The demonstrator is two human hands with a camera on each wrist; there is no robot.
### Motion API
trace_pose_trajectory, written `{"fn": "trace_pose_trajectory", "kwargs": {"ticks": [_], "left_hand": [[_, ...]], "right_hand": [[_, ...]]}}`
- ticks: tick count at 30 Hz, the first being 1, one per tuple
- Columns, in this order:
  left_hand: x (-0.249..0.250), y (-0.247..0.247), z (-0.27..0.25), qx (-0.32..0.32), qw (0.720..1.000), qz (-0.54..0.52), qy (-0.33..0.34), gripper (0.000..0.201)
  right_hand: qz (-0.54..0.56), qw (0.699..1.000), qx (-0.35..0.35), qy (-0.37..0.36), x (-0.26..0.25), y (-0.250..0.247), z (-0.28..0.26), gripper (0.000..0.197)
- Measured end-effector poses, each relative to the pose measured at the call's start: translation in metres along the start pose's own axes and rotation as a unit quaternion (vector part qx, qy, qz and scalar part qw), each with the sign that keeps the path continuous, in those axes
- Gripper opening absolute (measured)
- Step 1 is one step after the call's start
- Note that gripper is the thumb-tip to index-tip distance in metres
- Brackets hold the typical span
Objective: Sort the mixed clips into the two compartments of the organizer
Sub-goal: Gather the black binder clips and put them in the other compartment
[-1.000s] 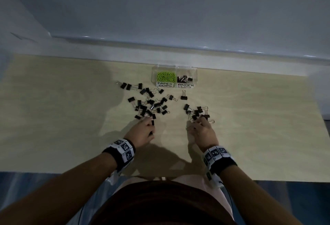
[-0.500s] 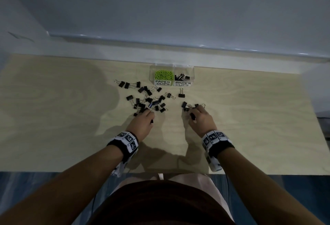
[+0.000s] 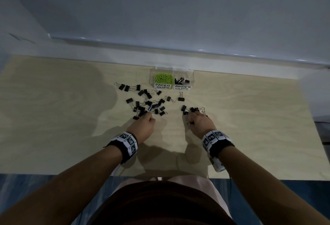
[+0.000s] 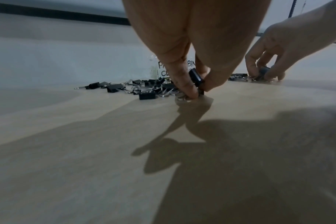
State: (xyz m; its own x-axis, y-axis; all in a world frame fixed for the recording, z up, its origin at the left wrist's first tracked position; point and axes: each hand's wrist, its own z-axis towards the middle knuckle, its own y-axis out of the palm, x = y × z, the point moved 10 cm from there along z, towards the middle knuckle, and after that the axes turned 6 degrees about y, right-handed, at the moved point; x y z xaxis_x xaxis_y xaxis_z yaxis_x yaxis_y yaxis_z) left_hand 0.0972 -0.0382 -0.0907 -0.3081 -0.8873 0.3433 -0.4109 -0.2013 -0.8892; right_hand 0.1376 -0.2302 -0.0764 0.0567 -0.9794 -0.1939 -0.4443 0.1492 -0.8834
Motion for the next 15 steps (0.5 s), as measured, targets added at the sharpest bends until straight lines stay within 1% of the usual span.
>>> {"fn": "trace_pose_trajectory", "kwargs": {"ticks": [2, 5, 8, 12, 15], "left_hand": [[0.001, -0.007, 0.000, 0.022, 1.000, -0.007, 0.000, 0.018], [-0.006, -0.015, 0.000, 0.043, 0.998, -0.036, -0.033, 0.020], [-0.009, -0.017, 0.001, 0.035, 0.997, -0.047, -0.052, 0.019], [-0.010, -0.020, 0.004, 0.028, 0.996, -0.051, -0.065, 0.025], [-0.016, -0.022, 0.002, 0.038, 0.993, -0.082, -0.082, 0.019]], "right_hand": [[-0.001, 1.000, -0.013, 0.009, 0.001, 0.001, 0.001, 0.016], [-0.010, 0.999, -0.027, 0.020, 0.004, 0.003, 0.002, 0.022], [-0.007, 1.000, -0.027, 0.015, 0.005, 0.002, 0.002, 0.025], [0.006, 0.999, -0.032, 0.013, 0.007, 0.000, -0.001, 0.028], [0.019, 1.000, -0.024, -0.002, 0.006, -0.006, -0.004, 0.021]]}}
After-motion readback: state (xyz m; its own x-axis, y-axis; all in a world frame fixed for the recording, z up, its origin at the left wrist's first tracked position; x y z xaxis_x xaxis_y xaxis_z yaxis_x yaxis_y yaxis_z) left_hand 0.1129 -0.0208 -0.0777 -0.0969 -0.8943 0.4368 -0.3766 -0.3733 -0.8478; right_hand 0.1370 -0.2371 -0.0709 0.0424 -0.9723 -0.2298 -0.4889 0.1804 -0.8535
